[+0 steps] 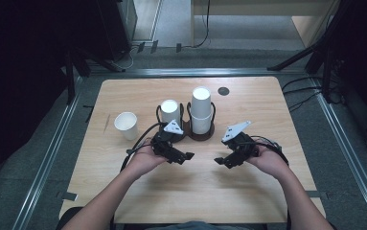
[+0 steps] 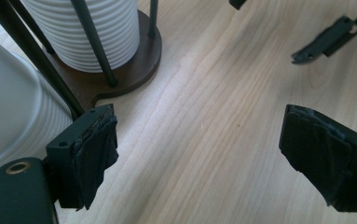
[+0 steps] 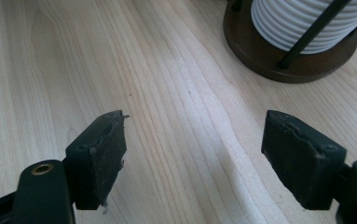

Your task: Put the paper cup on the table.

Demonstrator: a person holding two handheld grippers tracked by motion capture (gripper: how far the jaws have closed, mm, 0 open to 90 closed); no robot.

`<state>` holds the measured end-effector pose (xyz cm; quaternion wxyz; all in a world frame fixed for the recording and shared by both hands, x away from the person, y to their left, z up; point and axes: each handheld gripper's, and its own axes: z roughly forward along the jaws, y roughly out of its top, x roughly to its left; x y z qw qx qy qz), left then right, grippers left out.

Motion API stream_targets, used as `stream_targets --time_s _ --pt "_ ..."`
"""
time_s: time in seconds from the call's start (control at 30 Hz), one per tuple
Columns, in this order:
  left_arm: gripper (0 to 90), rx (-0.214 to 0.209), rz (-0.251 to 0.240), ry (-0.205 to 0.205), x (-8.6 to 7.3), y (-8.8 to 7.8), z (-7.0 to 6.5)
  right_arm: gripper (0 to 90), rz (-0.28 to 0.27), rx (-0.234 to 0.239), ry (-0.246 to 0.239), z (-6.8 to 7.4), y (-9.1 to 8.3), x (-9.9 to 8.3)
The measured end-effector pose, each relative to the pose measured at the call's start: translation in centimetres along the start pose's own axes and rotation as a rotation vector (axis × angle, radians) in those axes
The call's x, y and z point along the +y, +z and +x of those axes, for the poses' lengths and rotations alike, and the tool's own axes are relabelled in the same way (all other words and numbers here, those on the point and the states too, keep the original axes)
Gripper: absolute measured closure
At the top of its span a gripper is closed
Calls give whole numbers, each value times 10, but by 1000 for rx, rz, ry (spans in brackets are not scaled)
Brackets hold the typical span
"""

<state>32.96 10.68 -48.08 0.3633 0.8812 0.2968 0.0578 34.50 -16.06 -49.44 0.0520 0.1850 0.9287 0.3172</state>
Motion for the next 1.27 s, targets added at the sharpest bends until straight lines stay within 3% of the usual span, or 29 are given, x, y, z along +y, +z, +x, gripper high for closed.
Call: stream_targets --time_s 0.27,1.07,1.2,1.27 --pt "116 0 23 31 -1 7 -3 221 -3 2 -7 1 0 1" --pt "116 4 46 51 -5 10 0 221 7 4 -27 2 3 1" --pt "111 18 33 57 -6 11 0 221 10 2 -37 2 2 1" --pt "109 41 59 62 -7 16 2 221 18 -3 -55 2 3 0"
